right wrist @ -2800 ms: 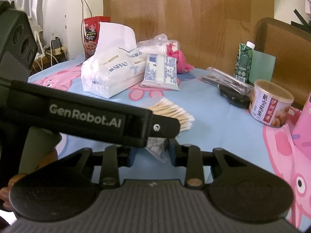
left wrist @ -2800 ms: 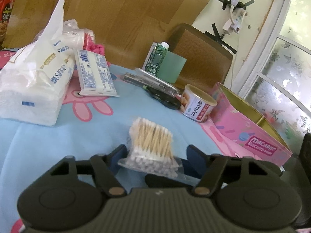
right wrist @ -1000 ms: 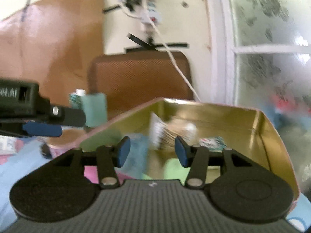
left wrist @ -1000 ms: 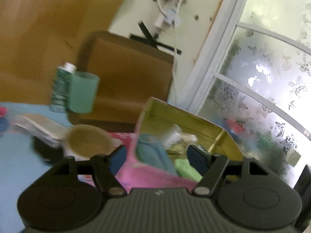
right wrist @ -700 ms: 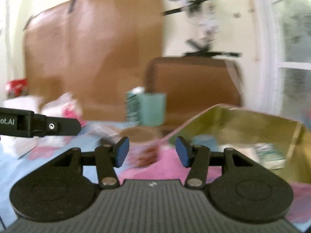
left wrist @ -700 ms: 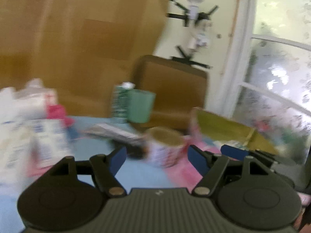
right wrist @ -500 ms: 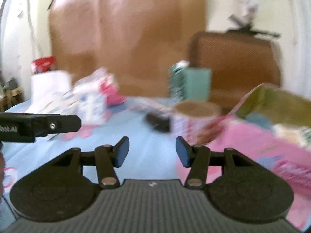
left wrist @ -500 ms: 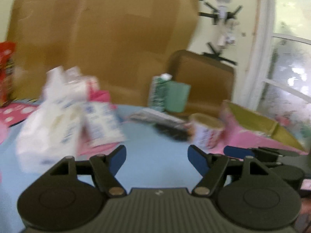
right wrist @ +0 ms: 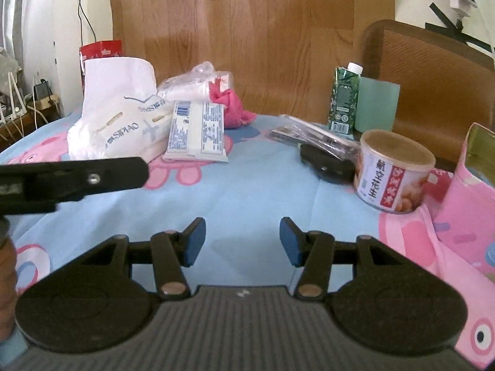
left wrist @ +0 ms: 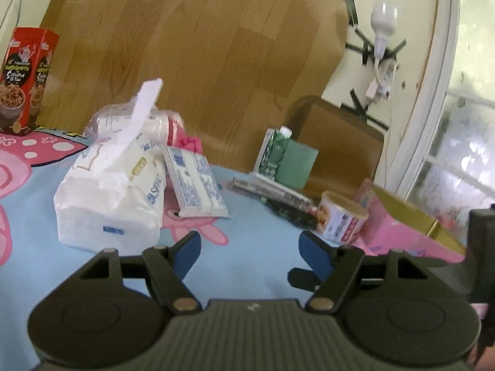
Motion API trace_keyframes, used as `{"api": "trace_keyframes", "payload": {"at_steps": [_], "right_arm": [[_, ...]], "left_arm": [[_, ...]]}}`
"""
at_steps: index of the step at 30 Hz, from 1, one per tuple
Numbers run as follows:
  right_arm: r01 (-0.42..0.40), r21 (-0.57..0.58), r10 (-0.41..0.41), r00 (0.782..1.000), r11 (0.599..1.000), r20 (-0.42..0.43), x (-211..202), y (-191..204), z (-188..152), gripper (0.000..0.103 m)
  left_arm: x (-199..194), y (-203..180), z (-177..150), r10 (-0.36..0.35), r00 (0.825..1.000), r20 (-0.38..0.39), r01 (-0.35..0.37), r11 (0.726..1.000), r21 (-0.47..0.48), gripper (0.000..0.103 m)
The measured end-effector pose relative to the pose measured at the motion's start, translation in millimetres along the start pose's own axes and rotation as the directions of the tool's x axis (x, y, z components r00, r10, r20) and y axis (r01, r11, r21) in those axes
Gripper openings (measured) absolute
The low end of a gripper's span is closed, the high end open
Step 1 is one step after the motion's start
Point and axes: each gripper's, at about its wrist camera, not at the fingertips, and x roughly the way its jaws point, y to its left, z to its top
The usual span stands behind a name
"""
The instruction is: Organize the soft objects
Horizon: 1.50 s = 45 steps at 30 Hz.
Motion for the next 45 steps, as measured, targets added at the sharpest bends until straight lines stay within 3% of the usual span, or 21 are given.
{"api": "trace_keyframes", "payload": {"at_steps": [9, 13, 17, 29, 45], "right_arm": [[-0.026, -0.009, 0.026, 0.999, 1.000, 0.039, 23, 2, 28, 0.056], [-0.065, 0.028, 0.063, 0.996, 0.997, 0.059, 35, -2, 47, 0.071], [-0.088, 0.057, 0.085, 0.995, 0.994, 0.049, 48, -4, 57, 0.071], [-0.098, 0.067, 0.100, 0.994, 0.993, -0.032, 69, -6, 51, 0.072], [-0.110, 0.028, 0.111, 0.992, 0.994, -0.065, 83, -1, 49, 0.073]], "left_arm": [[-8, 20, 3, 0.002, 0.998, 0.056, 0.005, 0.993, -0.117, 0.078], [-11, 23, 2, 0.021, 0.996, 0.084, -0.008, 0.990, -0.142, 0.079], [-12, 27, 3, 0.032, 0.995, 0.096, -0.016, 0.987, -0.158, 0.080], [-11, 25, 2, 0.025, 0.995, 0.100, -0.011, 0.989, -0.144, 0.081], [-11, 24, 2, 0.024, 0.995, 0.099, -0.009, 0.989, -0.145, 0.083]]}}
